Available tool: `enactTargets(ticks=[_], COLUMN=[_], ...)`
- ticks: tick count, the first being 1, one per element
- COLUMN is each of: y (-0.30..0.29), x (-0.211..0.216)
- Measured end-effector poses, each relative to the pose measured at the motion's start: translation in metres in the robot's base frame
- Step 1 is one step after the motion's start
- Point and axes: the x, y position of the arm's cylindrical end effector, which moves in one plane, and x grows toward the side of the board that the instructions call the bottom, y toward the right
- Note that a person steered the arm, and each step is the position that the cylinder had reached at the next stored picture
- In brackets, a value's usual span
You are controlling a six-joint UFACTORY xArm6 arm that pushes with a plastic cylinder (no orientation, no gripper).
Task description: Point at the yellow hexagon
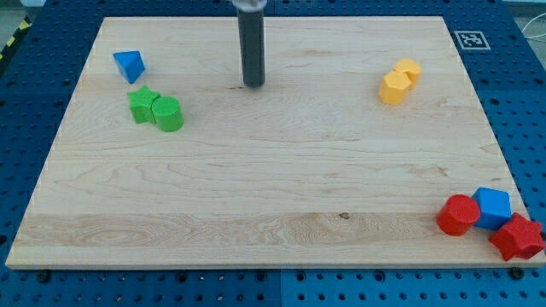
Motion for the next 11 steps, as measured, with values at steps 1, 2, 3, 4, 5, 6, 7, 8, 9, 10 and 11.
enactTargets(ticks=[1,2,3,4,5,6,7,8,9,10,11], y=[0.007,0.007,0.007,0.008,0.010,0.010,0.018,0.046,0.082,0.104,0.141], x=[0.022,0.023,0.023,0.023,0.023,0.018,-0.007,-0.012,-0.035,-0.057,-0.076])
